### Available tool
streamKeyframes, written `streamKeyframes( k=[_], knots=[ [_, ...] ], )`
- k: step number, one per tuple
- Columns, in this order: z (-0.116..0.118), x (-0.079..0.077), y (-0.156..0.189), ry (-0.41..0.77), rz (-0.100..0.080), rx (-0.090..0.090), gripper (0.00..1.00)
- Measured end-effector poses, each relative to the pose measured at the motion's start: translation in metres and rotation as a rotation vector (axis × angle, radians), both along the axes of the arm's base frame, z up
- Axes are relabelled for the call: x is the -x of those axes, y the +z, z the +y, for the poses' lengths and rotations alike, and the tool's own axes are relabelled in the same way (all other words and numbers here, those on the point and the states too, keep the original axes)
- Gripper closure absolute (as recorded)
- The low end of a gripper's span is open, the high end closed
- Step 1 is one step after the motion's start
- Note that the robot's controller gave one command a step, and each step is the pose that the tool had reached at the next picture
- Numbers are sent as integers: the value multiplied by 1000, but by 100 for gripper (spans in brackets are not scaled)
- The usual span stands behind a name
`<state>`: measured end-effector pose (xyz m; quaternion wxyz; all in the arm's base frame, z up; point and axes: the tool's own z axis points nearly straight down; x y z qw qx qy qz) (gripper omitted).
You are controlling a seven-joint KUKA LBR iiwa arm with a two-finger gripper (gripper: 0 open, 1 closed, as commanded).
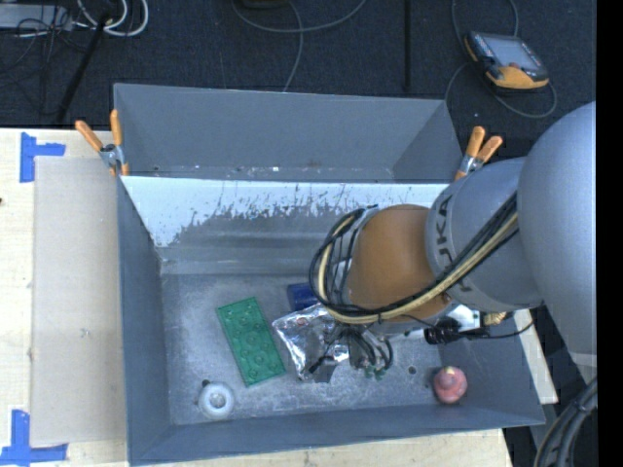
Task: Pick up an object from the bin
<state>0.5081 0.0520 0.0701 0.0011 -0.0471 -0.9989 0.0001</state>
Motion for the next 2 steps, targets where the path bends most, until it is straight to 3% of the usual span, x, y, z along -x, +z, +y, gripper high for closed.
streamKeyframes(
  k=[1,2],
  knots=[
    [9,-27,140,-1,-12,-1,100],
    [6,7,98,57,4,0,100]
  ],
)
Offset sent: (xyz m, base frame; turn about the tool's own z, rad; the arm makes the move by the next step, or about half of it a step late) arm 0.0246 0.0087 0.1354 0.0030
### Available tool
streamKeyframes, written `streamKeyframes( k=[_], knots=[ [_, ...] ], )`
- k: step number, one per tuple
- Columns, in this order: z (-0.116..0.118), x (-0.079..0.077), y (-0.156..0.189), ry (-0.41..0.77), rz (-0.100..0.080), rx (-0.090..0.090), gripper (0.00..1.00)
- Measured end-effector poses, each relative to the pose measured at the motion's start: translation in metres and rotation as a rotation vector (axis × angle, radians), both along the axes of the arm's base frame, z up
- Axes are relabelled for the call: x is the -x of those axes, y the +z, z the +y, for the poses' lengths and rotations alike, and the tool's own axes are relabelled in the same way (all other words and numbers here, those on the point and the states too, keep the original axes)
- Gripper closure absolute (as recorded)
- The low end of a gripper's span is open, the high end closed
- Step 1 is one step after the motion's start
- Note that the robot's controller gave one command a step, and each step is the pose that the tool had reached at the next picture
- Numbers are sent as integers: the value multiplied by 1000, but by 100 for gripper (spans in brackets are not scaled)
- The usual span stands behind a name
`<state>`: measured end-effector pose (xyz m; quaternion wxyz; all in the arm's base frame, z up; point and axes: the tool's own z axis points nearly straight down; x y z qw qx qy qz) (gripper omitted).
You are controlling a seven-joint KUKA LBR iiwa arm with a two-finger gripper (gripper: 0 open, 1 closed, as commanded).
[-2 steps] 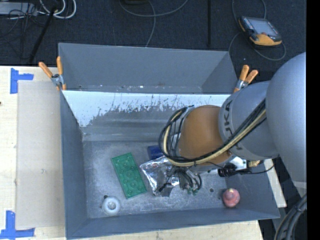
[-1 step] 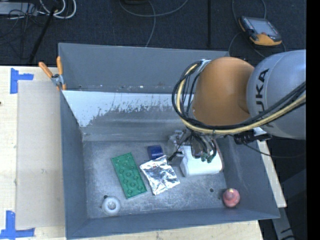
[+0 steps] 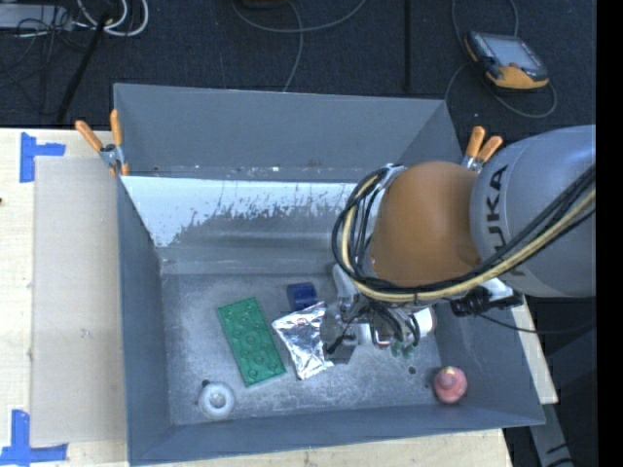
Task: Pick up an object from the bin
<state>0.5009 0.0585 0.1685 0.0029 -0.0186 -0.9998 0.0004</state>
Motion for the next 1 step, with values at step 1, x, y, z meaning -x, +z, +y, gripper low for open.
streamKeyframes(
  k=[1],
  knots=[
    [43,-12,157,9,-16,-3,100]
  ],
)
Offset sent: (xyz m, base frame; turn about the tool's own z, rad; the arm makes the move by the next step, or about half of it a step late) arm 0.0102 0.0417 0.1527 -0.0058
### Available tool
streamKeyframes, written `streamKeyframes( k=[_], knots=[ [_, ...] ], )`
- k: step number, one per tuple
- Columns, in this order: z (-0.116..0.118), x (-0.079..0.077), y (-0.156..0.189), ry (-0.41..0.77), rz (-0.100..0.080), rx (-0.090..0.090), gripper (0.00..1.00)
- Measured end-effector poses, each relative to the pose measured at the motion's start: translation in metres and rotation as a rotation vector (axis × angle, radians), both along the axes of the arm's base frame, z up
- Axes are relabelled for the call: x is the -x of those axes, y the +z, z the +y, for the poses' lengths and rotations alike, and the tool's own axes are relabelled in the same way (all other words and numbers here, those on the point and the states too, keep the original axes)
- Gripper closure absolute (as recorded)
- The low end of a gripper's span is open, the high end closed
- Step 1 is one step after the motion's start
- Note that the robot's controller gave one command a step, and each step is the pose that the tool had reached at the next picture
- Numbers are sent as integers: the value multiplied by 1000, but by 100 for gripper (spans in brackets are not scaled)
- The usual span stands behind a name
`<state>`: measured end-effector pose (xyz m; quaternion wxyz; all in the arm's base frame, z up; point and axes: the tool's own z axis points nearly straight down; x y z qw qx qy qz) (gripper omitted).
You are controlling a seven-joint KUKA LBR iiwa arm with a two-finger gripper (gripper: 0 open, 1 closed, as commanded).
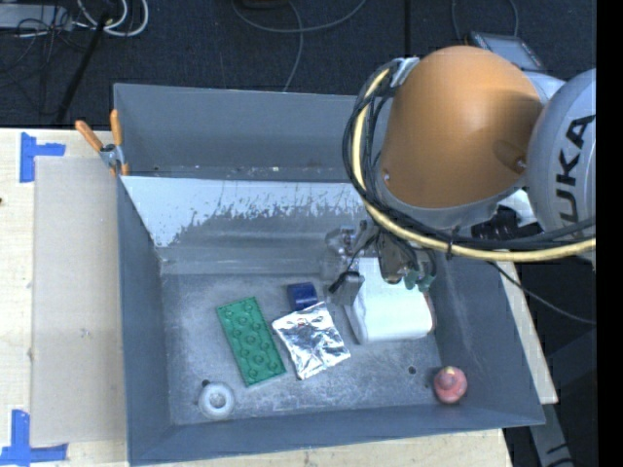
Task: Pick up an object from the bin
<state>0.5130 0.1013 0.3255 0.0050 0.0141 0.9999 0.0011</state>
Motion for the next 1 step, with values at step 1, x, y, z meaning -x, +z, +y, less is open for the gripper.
streamKeyframes(
  k=[1],
  knots=[
    [31,-16,-46,29,13,2,100]
  ],
)
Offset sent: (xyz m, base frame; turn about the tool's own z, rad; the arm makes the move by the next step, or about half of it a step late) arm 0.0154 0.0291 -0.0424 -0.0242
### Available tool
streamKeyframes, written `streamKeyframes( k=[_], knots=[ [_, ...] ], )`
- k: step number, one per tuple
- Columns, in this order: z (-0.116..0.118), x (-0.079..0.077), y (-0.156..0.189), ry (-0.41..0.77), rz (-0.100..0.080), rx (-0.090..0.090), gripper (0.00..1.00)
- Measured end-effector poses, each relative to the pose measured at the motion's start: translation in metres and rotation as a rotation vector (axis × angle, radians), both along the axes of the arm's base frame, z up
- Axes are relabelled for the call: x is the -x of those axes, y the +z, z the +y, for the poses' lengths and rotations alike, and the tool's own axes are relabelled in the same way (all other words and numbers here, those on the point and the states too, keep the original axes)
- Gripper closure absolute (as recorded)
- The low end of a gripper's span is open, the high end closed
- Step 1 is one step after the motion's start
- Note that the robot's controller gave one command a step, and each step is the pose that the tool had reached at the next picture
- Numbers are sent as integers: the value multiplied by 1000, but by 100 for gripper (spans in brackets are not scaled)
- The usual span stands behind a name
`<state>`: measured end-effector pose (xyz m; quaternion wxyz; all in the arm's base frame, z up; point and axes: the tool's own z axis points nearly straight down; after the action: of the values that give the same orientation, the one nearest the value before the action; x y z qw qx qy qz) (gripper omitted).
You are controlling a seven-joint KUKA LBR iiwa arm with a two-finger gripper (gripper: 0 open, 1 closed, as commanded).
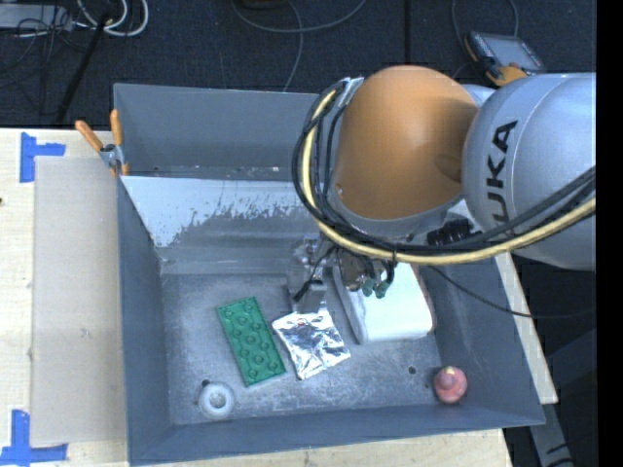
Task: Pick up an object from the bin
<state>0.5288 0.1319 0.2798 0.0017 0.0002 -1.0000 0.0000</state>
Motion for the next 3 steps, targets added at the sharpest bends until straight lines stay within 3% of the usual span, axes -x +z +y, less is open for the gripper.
streamKeyframes(
  k=[3],
  knots=[
    [-1,0,3,0,-3,0,100]
  ],
)
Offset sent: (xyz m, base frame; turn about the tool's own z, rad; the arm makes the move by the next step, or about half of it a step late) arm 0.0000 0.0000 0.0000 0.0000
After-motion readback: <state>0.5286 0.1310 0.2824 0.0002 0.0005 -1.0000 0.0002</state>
